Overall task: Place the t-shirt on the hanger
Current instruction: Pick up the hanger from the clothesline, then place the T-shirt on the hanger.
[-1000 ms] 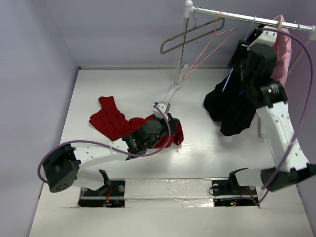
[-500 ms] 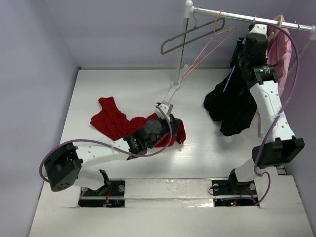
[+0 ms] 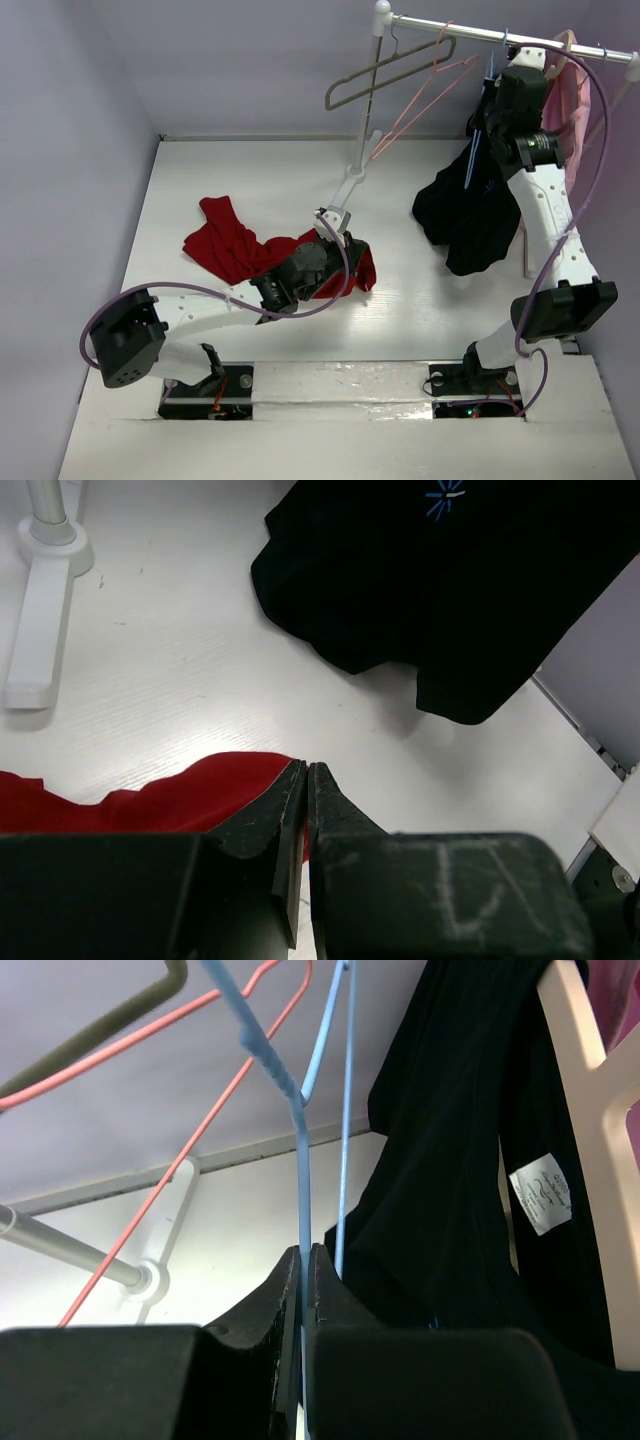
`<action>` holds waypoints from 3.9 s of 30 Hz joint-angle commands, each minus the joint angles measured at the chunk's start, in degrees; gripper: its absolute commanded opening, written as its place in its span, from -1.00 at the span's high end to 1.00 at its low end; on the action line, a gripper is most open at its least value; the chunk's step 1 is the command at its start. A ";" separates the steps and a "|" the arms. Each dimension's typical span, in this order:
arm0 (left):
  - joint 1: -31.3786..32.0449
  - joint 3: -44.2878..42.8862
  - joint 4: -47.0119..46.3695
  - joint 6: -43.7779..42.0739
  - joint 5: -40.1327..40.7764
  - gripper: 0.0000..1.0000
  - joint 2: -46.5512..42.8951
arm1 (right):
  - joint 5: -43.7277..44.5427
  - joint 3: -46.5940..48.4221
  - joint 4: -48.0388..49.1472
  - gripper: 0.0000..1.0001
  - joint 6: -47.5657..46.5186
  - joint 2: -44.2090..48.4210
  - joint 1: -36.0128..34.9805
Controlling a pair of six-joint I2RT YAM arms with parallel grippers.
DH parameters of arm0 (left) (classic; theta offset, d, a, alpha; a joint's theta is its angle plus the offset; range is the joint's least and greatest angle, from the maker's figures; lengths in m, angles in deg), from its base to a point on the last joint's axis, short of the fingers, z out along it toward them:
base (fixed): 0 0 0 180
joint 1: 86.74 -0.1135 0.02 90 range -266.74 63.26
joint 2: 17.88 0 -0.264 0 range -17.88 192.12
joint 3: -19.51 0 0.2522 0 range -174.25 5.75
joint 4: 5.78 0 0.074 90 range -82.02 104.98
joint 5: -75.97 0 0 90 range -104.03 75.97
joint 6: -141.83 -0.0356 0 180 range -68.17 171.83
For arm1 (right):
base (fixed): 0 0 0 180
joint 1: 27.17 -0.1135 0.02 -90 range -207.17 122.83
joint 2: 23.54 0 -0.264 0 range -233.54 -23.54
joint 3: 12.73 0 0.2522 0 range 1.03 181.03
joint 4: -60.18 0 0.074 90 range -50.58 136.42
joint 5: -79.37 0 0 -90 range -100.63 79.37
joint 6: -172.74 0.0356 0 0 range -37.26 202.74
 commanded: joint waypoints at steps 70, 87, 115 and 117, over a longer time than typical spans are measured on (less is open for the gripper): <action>-13.75 -10.14 9.21 1.79 2.08 1.00 -0.29 | -62.37 -68.31 1.80 1.00 20.92 66.62 -3.89; -8.12 -11.11 10.18 3.01 1.29 1.00 -2.22 | -48.30 -69.63 11.20 1.00 23.03 59.33 -18.78; 6.63 -12.24 14.92 2.84 10.43 1.00 -13.21 | -15.97 -64.09 37.98 1.00 20.14 43.60 -36.85; 8.92 -13.03 15.80 1.97 11.13 1.00 -13.83 | -16.67 -64.79 41.69 1.00 19.96 41.93 -36.85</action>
